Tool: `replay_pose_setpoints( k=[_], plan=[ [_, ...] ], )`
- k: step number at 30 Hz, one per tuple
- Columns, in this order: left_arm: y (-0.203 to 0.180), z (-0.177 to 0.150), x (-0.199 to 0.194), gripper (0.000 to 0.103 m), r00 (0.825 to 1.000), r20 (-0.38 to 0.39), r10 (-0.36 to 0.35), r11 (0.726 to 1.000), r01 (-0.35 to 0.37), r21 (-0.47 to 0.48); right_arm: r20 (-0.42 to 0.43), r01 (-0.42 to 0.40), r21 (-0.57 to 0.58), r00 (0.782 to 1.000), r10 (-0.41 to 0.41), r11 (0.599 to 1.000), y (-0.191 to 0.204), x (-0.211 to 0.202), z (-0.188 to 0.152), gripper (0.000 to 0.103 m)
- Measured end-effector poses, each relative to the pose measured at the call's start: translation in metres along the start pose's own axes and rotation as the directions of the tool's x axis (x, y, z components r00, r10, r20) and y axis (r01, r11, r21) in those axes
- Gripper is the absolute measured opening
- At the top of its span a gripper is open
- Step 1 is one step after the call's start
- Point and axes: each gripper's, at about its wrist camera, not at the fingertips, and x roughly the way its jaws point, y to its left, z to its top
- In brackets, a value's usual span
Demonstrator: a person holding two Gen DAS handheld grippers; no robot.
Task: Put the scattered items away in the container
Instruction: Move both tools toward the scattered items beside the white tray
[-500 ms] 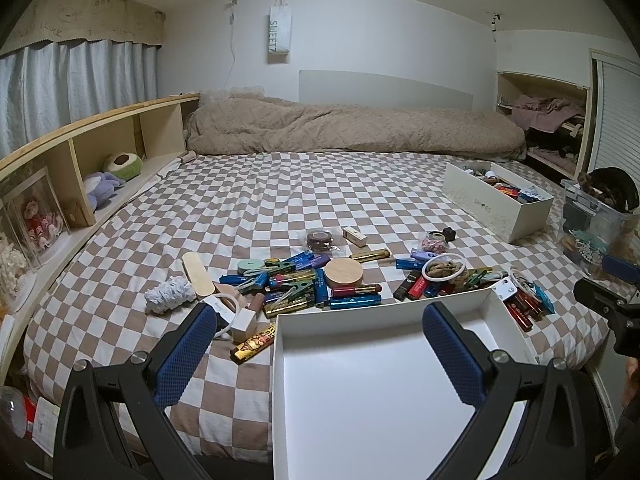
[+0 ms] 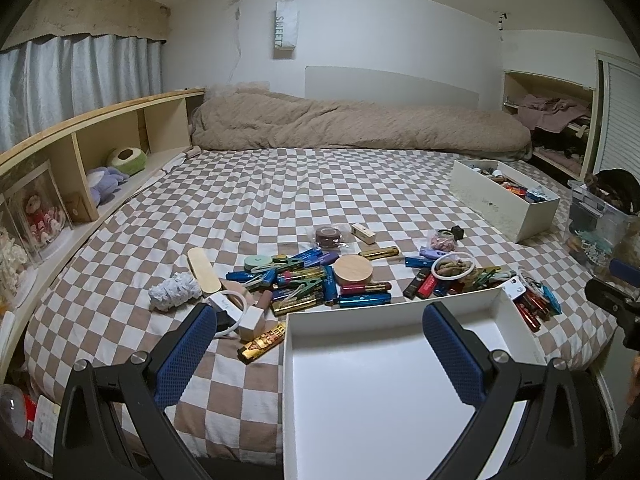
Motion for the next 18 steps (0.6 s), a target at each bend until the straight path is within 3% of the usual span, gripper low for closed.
replay_pose_setpoints(
  k=[18],
  plan=[
    [0.059,-0.019,0.031,0.103,0.994,-0.094,0.054,0.996,-0.060,-0.062,-0.109,0.075,0.035,0.992,-0.071,0.997,-0.025,0.031,-0.026,0.103]
  ],
)
